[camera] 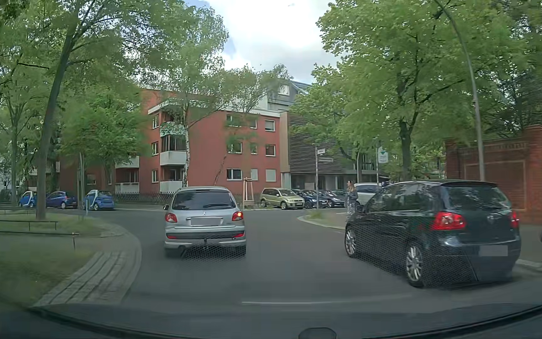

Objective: Follow the waypoints while adhering to traffic rules and regulations

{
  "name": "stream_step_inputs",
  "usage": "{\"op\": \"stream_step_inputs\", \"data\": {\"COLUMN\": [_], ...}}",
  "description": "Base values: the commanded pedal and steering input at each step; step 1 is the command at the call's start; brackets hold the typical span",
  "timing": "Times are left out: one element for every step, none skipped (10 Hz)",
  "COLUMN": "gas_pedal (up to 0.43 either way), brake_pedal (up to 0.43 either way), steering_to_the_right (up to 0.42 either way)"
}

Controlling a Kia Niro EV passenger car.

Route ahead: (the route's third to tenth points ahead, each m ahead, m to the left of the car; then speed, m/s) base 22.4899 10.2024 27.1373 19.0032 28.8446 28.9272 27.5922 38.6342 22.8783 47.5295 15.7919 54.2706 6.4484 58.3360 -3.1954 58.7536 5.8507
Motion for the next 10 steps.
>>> {"op": "stream_step_inputs", "data": {"gas_pedal": [0.0,0.0,0.0,0.0,0.0,0.0,0.0,0.0,0.138,0.15], "brake_pedal": [0.195,0.195,0.195,0.189,0.177,0.14,0.018,0.018,0.018,0.018], "steering_to_the_right": [-0.173,-0.172,-0.167,-0.161,-0.16,-0.16,-0.16,-0.16,-0.16,-0.16]}}
